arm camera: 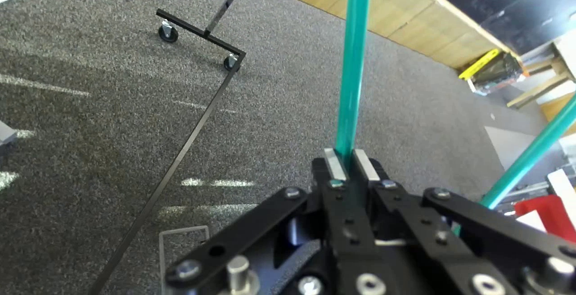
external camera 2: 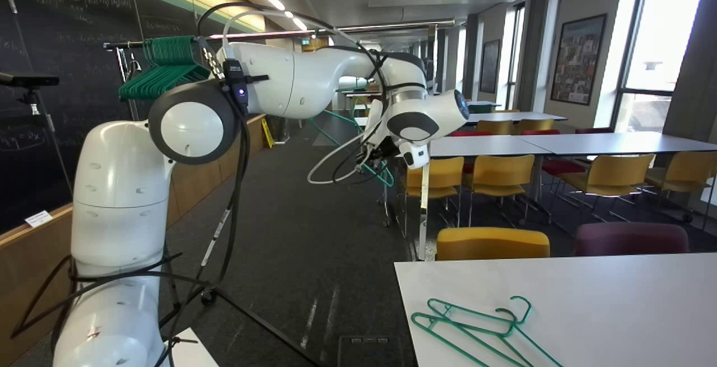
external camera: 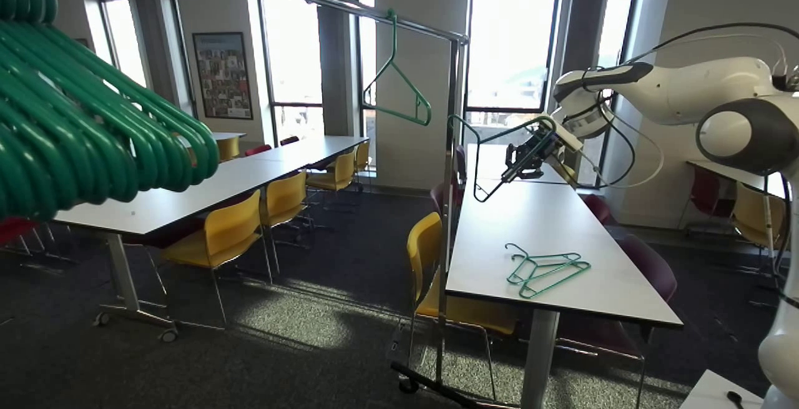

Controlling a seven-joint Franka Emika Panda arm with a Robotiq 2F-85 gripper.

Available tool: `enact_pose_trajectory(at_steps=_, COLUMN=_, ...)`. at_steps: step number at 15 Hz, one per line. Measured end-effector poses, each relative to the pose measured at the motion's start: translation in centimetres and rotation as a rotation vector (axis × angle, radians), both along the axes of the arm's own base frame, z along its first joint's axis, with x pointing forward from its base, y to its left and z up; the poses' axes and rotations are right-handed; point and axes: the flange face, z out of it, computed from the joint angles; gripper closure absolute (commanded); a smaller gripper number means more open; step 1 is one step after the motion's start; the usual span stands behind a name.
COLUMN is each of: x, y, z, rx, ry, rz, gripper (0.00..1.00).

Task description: Put one green hanger from the table on the rail.

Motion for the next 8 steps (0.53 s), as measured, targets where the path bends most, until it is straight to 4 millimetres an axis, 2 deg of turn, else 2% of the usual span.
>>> enact_pose_trajectory(at_steps=3, x=-1.0, y=-0.8, z=1.4, rx=0.017, ry=-0.103, rz=0.121, gripper=0.98)
enact_pose_trajectory(at_steps=8, x=-2.5, y=-1.6, z=2.6, rx=0.084, ry=-0.258, rz=0.318, gripper=0.98)
